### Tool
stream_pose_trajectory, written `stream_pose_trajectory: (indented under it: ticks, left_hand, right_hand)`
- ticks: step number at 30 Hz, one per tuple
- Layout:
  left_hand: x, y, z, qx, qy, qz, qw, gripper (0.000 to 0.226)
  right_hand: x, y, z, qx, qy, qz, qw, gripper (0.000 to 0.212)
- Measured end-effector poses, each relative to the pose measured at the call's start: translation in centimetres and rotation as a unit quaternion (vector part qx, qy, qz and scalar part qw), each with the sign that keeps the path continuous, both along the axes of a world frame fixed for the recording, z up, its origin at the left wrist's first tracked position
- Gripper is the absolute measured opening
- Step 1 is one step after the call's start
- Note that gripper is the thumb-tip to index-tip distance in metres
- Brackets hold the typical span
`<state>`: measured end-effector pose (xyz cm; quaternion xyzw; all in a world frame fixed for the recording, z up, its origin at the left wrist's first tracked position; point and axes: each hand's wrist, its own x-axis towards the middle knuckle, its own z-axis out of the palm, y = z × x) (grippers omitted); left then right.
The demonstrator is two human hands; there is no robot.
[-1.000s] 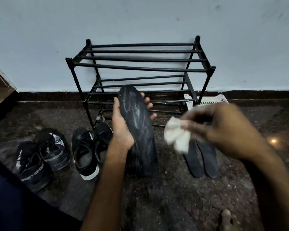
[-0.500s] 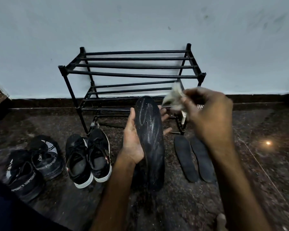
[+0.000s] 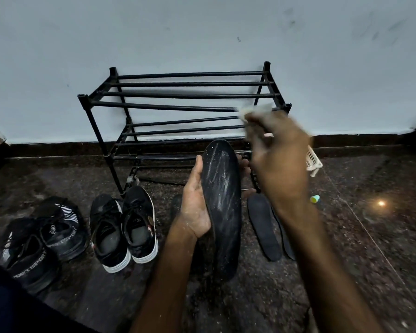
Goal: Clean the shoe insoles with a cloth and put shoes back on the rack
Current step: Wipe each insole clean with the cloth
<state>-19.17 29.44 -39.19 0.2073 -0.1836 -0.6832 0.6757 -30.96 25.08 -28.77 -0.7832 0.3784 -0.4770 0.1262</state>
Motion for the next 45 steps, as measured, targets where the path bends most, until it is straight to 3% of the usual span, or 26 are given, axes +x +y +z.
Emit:
stream_pose_trajectory:
  ticks: [2, 3, 4, 5, 7, 9, 12, 15, 18, 20, 22, 26, 31, 35, 38, 41, 45]
  left_hand:
    - [0.1, 0.1, 0.0, 0.001, 0.014, 0.003, 1.0, 0.067]
    - [0.2, 0.0, 0.0, 0.005, 0.016, 0.004, 1.0, 0.072]
    - [0.4, 0.0, 0.0, 0.007, 0.015, 0.007, 1.0, 0.077]
    - [0.6, 0.1, 0.0, 0.011, 0.018, 0.009, 1.0, 0.079]
    - [0.9, 0.3, -0.1, 0.013, 0.018, 0.005, 1.0, 0.079]
    - [0.8, 0.3, -0.3, 0.002, 0.025, 0.014, 1.0, 0.078]
    - [-0.1, 0.2, -0.1, 0.019, 0.01, 0.021, 1.0, 0.074]
    - [-1.1, -0.3, 0.2, 0.026, -0.006, 0.016, 1.0, 0.066]
    - [-1.5, -0.8, -0.5, 0.03, -0.058, 0.033, 0.997, 0.071]
    - [-1.8, -1.1, -1.0, 0.038, -0.05, 0.006, 0.998, 0.07]
    - [-1.9, -0.9, -0.7, 0.058, -0.018, 0.017, 0.998, 0.064]
    - [-1.6, -0.8, -0.4, 0.034, 0.008, 0.026, 0.999, 0.064]
    - [-1.7, -1.3, -0.8, 0.055, -0.101, 0.06, 0.992, 0.067]
    - [-1.4, -0.7, -0.1, 0.035, 0.021, 0.053, 0.998, 0.062]
    - [-1.6, -0.6, 0.3, 0.041, -0.006, 0.051, 0.998, 0.066]
    - [-2.1, -0.8, 0.5, 0.073, -0.036, 0.073, 0.994, 0.065]
    - [-1.8, -0.4, 0.9, 0.049, 0.023, 0.06, 0.997, 0.06]
  right_hand:
    - [0.4, 0.7, -1.4, 0.082, 0.159, 0.147, 0.973, 0.019]
    - [-0.3, 1.3, -1.5, 0.161, 0.24, 0.222, 0.931, 0.016]
    - [-1.3, 1.8, -1.4, 0.226, 0.284, 0.278, 0.89, 0.015]
    - [-2.5, 1.9, -1.1, 0.269, 0.279, 0.299, 0.872, 0.014]
    - [-4.4, 1.5, -0.5, 0.275, 0.19, 0.231, 0.914, 0.017]
    - [-4.9, 0.7, -0.2, 0.195, 0.089, 0.072, 0.974, 0.021]
    - [-2.4, 0.7, -1.5, 0.118, 0.032, -0.048, 0.991, 0.028]
    - [0.7, 2.3, -5.2, 0.061, 0.074, -0.033, 0.995, 0.019]
    - [2.6, 3.6, -7.0, 0.045, 0.018, -0.005, 0.999, 0.015]
    - [2.8, 3.6, -6.2, 0.017, 0.022, 0.03, 0.999, 0.016]
    - [2.2, 2.2, -5.5, -0.018, 0.064, -0.002, 0.998, 0.02]
    - [-0.4, 0.7, -4.9, 0.032, 0.11, -0.052, 0.992, 0.015]
    - [3.0, 4.2, -4.3, 0.06, 0.101, 0.036, 0.992, 0.018]
    - [1.5, 1.3, -3.8, 0.042, 0.1, -0.046, 0.993, 0.022]
    - [0.3, 1.9, -3.9, 0.098, 0.123, -0.046, 0.986, 0.018]
    - [2.2, 3.4, -3.8, 0.077, 0.11, 0.016, 0.991, 0.017]
    - [2.8, 0.7, -3.0, 0.048, 0.097, -0.031, 0.994, 0.022]
